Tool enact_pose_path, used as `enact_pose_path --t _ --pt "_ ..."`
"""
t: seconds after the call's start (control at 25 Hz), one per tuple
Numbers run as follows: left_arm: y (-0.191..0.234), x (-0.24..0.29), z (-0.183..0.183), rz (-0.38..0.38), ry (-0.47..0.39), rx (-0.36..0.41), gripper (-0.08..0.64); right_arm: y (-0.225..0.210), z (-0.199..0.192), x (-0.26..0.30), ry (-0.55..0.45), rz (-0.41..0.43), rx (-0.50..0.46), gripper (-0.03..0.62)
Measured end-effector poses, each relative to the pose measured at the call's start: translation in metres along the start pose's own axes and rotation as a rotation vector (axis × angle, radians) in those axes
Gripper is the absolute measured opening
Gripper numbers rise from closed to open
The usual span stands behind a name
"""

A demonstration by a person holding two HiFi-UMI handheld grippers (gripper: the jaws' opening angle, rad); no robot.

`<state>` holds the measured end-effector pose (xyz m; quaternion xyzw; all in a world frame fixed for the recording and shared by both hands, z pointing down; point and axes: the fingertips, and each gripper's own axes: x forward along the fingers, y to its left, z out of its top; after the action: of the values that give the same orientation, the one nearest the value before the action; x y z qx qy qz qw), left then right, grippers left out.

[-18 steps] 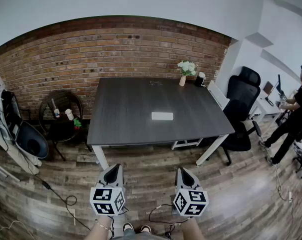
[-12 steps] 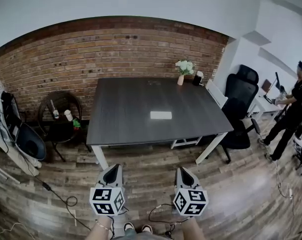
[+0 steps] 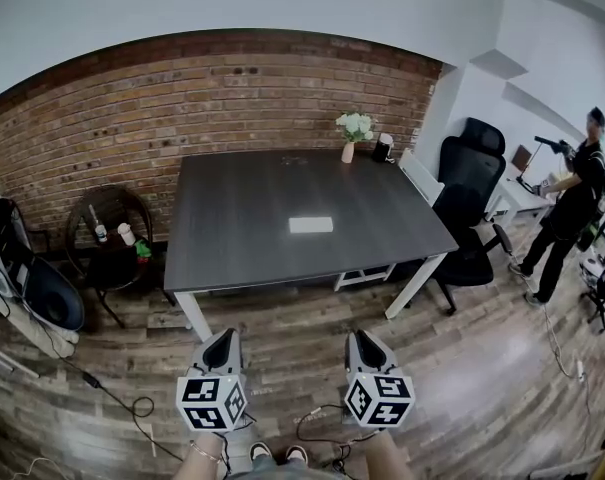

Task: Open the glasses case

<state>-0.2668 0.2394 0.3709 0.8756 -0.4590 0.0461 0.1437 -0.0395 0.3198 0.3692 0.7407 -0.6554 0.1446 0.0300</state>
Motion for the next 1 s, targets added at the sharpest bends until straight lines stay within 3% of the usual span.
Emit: enact_pose_path --t 0.28,0.72,1.0 --pt "0.012 -0.001 0.000 0.001 0.005 0.008 -0.005 0.002 0.000 0.003 -0.008 -0.038 -0.005 0.101" --pt "0.045 0.014 -0.003 -0.015 0.032 -0.001 -0.005 0.010 -0.012 0.014 0.005 -0.107 0.018 0.101" --pt "0.040 0.047 -0.019 -0.052 0.079 -0.001 -0.005 -0.007 -0.020 0.034 0.035 -0.140 0.043 0.098"
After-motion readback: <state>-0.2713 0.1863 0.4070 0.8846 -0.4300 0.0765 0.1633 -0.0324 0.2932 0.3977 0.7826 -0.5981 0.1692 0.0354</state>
